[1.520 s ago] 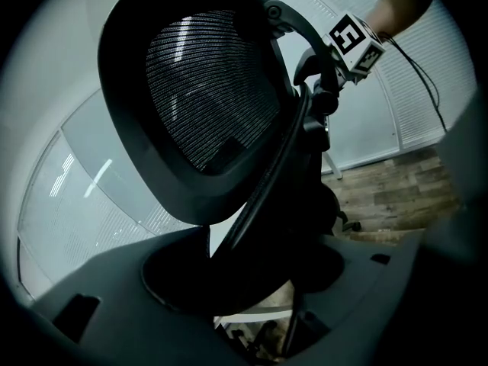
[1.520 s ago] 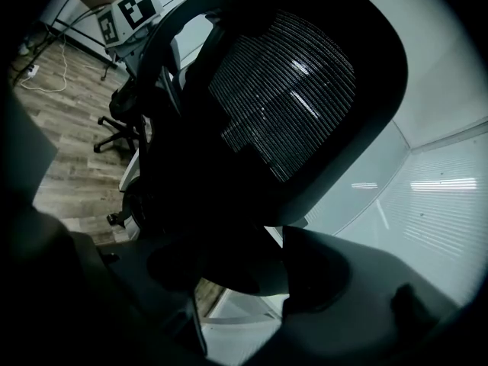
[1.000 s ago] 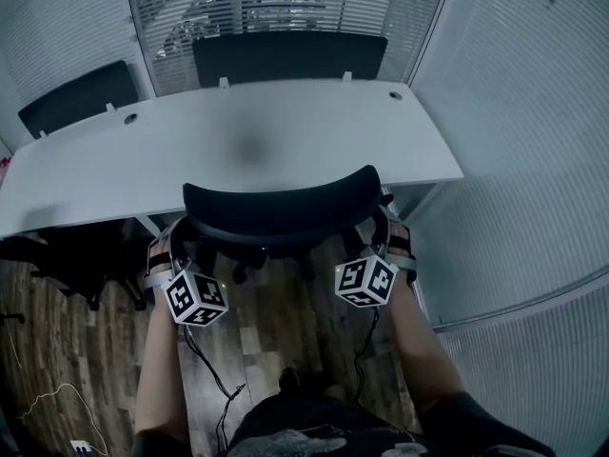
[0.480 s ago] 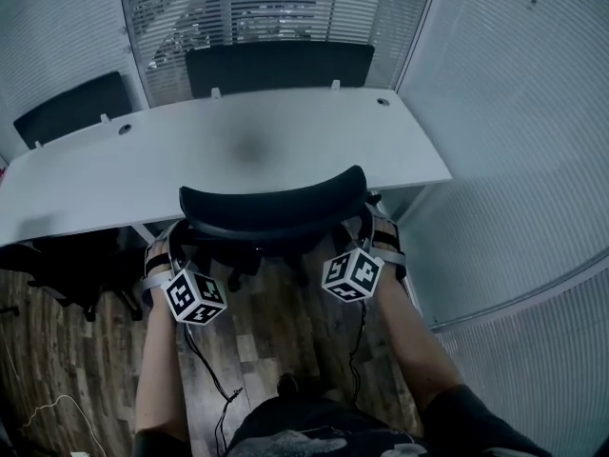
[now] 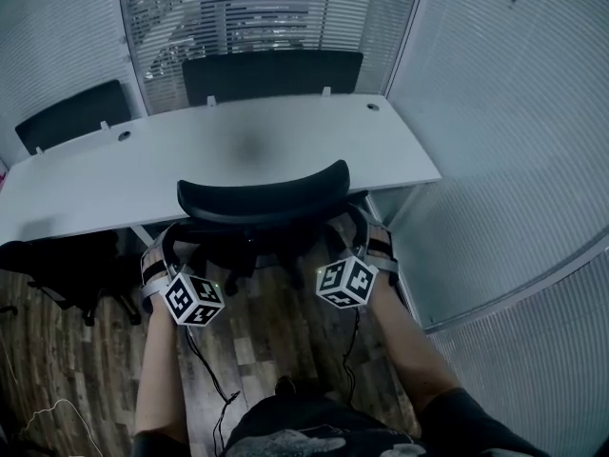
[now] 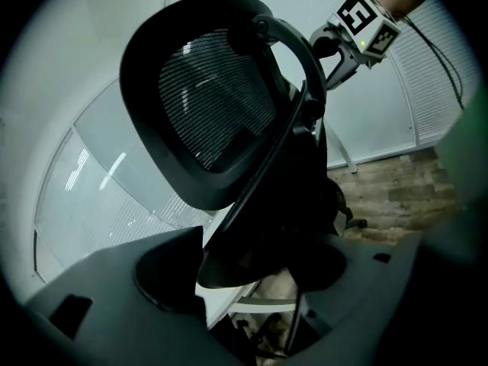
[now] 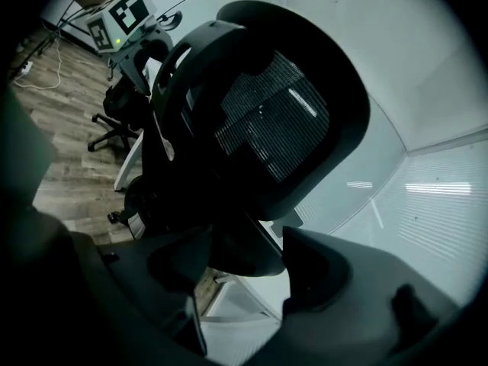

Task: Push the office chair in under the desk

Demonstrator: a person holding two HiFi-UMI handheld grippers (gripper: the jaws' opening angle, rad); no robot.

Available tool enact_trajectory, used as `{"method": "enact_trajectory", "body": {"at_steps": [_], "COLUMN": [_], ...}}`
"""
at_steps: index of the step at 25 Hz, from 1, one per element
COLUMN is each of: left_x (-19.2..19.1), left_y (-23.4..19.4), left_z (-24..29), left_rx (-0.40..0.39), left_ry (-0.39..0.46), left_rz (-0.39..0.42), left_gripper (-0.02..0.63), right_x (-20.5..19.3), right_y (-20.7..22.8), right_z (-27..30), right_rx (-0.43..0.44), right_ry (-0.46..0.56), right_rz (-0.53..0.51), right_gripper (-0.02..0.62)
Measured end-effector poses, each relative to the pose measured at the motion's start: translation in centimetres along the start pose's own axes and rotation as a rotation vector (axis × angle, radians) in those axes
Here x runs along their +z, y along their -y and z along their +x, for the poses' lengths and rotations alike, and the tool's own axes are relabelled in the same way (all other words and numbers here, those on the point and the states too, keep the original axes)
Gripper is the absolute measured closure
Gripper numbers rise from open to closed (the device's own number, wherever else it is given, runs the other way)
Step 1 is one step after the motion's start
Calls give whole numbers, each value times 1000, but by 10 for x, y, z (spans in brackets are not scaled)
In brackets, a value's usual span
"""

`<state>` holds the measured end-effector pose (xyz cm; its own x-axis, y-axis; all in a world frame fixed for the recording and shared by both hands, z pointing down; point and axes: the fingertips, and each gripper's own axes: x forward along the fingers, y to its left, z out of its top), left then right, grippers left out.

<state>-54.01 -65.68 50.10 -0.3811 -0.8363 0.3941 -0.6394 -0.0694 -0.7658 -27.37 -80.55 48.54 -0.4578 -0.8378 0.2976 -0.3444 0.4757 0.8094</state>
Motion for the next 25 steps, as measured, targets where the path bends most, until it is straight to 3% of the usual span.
{"method": "enact_trajectory", "body": {"at_steps": [11, 15, 19, 25], "left_x": [28, 52, 80, 109], "left_y": [11, 26, 52, 84], "left_z": [-95, -137, -185, -263], "left_rx": [47, 74, 39, 63], "left_ry": [83, 126, 164, 204], "left_rz": [-205, -264, -348, -433], "left_gripper": [289, 290, 293, 388], "right_x": [4, -9, -33, -59], "right_y": [21, 28, 31, 30], "right_z": [-92, -137, -185, -254], "right_rx": [-12, -4, 22, 50], "right_ry": [112, 151, 158, 183], "right_rz": [212, 254, 317, 378], "right_gripper": [311, 311, 311, 311]}}
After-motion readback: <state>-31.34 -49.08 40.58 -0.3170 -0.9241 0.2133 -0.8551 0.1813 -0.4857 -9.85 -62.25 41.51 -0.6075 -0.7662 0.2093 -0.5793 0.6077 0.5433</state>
